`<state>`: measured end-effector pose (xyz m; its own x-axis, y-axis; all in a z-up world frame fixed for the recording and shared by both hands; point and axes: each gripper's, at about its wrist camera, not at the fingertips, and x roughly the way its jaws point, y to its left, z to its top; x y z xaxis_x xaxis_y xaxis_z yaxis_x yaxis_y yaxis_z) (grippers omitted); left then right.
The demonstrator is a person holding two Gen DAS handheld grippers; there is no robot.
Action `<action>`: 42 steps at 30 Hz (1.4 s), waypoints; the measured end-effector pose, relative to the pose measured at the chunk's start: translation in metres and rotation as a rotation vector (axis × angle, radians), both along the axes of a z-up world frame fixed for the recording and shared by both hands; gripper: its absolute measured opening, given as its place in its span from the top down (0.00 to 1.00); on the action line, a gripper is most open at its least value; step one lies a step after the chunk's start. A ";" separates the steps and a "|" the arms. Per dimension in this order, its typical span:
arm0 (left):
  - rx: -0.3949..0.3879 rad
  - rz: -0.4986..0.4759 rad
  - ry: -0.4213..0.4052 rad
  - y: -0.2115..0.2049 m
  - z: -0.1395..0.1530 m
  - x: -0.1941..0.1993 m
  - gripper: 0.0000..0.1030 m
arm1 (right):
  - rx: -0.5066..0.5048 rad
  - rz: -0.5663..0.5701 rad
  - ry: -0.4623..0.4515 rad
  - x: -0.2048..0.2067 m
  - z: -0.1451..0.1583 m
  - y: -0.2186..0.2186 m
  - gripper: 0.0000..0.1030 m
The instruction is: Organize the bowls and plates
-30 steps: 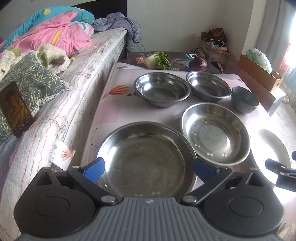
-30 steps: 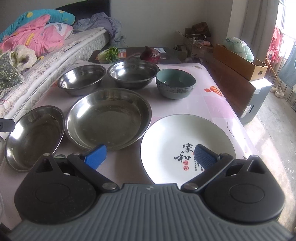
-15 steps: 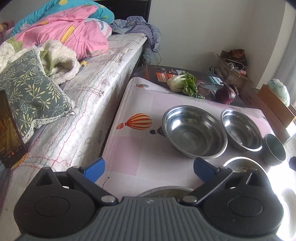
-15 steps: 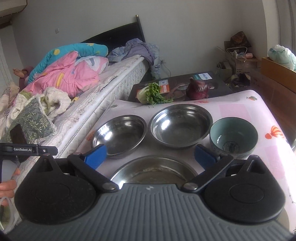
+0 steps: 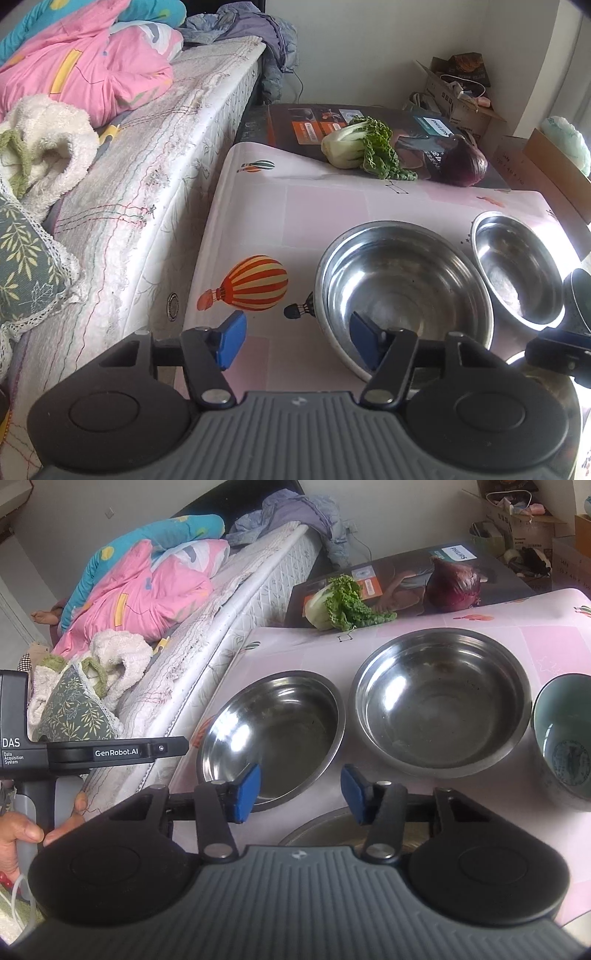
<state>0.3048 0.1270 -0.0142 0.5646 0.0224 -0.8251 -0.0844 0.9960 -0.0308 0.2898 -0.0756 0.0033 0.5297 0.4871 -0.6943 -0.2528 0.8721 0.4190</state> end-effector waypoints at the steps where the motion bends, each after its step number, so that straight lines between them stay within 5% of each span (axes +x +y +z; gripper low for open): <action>1: 0.004 -0.004 0.009 -0.001 -0.003 0.006 0.45 | 0.001 0.005 0.015 0.005 -0.004 0.001 0.59; 5: 0.004 -0.010 0.058 -0.004 -0.015 0.024 0.71 | 0.000 0.011 0.071 0.024 -0.017 0.009 0.69; 11: -0.009 -0.013 0.078 -0.005 -0.018 0.029 0.91 | -0.003 0.031 0.109 0.037 -0.028 0.019 0.75; 24: -0.063 0.041 0.124 0.023 -0.016 -0.006 0.89 | 0.009 0.085 0.147 0.037 -0.031 0.039 0.75; 34: -0.123 0.063 0.103 0.039 -0.012 -0.002 0.72 | 0.014 0.074 0.172 0.041 -0.030 0.045 0.73; 39: -0.130 0.053 0.123 0.039 -0.018 0.007 0.72 | 0.007 0.070 0.180 0.045 -0.033 0.047 0.73; 42: -0.130 0.061 0.139 0.039 -0.021 0.009 0.85 | 0.001 0.067 0.176 0.046 -0.033 0.048 0.75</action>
